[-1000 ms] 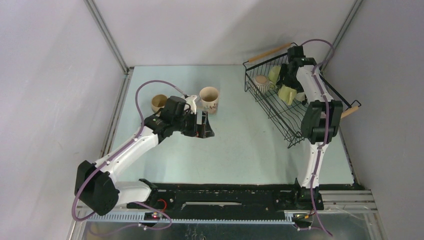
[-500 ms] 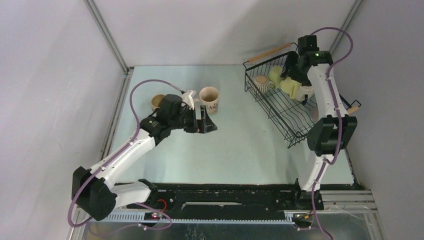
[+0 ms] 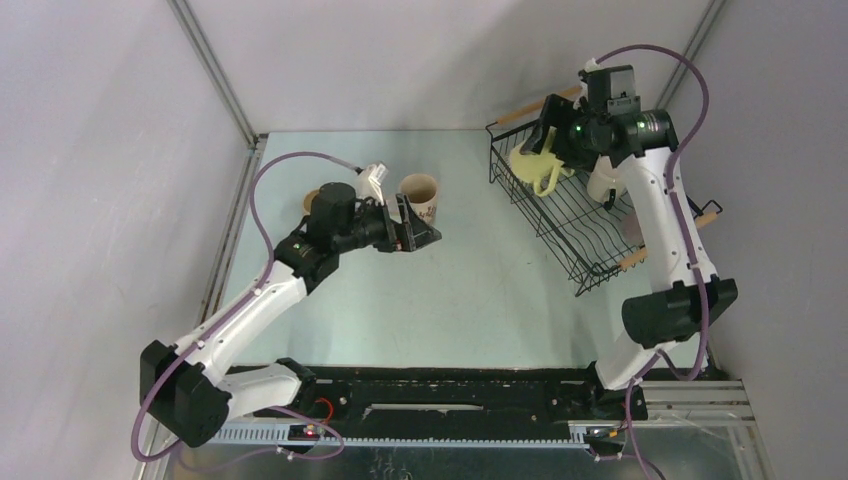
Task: Unload the cups from the dish rack
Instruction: Unload the cup from the dish rack, then place the cup at the center of the board.
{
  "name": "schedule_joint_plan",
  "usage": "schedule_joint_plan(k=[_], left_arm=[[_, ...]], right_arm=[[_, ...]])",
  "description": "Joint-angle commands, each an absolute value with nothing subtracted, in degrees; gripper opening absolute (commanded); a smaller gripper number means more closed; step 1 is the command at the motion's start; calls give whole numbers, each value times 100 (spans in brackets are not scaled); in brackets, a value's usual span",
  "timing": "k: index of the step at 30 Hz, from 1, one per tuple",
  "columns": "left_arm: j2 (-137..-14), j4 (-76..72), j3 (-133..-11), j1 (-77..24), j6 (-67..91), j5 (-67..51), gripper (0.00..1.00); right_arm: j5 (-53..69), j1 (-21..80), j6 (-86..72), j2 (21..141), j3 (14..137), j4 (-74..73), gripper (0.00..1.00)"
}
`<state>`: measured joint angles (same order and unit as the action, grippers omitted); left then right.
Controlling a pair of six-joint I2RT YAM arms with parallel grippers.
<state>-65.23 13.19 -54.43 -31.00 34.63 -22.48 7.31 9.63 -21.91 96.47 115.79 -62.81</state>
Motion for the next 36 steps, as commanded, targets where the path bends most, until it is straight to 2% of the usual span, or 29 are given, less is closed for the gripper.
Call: schedule_joint_plan(k=[1,11,21,30,36], left_arm=[[-6415,246,-5774,-3073,3980,-2632,100],[-6507,-1576,-5377,-2741,5108,-3220,100],[-6792,-2364,-5145,-2632,5869,-3577,97],[-6846,-2400,-5062,-2613,5976,-3566,89],[-6956,-2841,-5062,-2610,6279,-3744,75]], right_arm=[[1729,1284,-2666,9044,11468,-5553,5],[2944,1868,-3387,8676,10538,-4416,3],[3773,2071,-4253,8398,9459,-3049,1],[3993,2202,-4528,8338,9237,-2647,1],[4191,2339,-4762,8356,9147,-2332,1]])
